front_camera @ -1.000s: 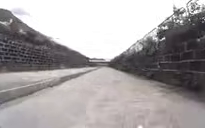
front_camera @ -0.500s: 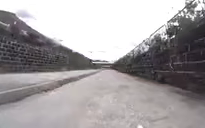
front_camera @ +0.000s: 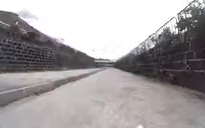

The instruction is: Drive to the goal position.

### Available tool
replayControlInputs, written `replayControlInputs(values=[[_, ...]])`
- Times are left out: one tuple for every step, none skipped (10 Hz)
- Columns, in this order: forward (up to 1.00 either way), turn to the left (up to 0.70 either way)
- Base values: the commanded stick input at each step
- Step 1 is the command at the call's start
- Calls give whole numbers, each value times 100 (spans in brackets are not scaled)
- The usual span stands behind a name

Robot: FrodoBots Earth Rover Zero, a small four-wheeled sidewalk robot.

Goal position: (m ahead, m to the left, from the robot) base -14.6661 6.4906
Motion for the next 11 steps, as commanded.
replayControlInputs(values=[[100, 0], [100, 0], [100, 0], [100, 0], [100, 0], [100, 0], [100, 0], [100, 0], [100, -40], [100, -40], [100, -40]])
